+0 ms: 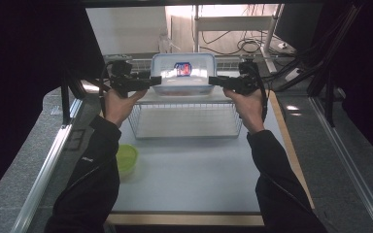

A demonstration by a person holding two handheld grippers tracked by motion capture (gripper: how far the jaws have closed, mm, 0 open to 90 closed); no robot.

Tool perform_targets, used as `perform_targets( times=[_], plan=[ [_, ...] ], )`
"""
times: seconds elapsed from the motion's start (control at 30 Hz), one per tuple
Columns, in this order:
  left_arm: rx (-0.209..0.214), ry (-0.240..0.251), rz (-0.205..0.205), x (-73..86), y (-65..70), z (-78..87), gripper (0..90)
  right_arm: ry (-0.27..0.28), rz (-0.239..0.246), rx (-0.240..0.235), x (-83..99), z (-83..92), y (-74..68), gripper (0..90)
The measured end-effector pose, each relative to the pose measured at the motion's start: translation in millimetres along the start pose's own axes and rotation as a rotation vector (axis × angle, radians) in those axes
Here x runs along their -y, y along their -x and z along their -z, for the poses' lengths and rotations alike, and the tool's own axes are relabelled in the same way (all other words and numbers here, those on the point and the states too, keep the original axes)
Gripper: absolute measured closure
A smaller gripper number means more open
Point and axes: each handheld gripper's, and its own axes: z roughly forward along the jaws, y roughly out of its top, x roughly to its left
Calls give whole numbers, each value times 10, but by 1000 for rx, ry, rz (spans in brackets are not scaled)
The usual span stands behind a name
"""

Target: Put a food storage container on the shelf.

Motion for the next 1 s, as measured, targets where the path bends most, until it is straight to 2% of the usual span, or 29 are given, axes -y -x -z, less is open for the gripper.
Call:
perform_targets(
  times=[0.03,0.07,0.13,0.23,0.4,0.53,0.7,0.83,0.87,1.0],
  plan=[
    [-5,4,4,-8,-2,1,354,25,2,0,-2,20,4,583],
    [-7,4,7,-19,-5,1,367,31,3,-7,-11,35,1,581],
    [-18,-5,-12,-37,-10,6,404,4,33,18,-27,29,-30,577],
    [-29,2,-60,-41,39,24,442,2,53,30,-26,33,-50,589],
    [-9,5,-78,34,95,112,441,2,104,56,11,55,-88,638],
    [11,12,-69,160,119,212,480,5,131,67,76,96,-125,708],
    [15,-52,-59,323,116,185,560,-11,145,57,187,87,-142,812],
    [12,-77,-48,343,101,78,626,-39,148,49,247,-3,-144,838],
    [0,-78,-46,337,100,62,637,-44,150,46,254,-22,-144,837],
    [7,-71,-9,317,61,16,689,-48,154,57,259,-80,-154,826]
  ],
)
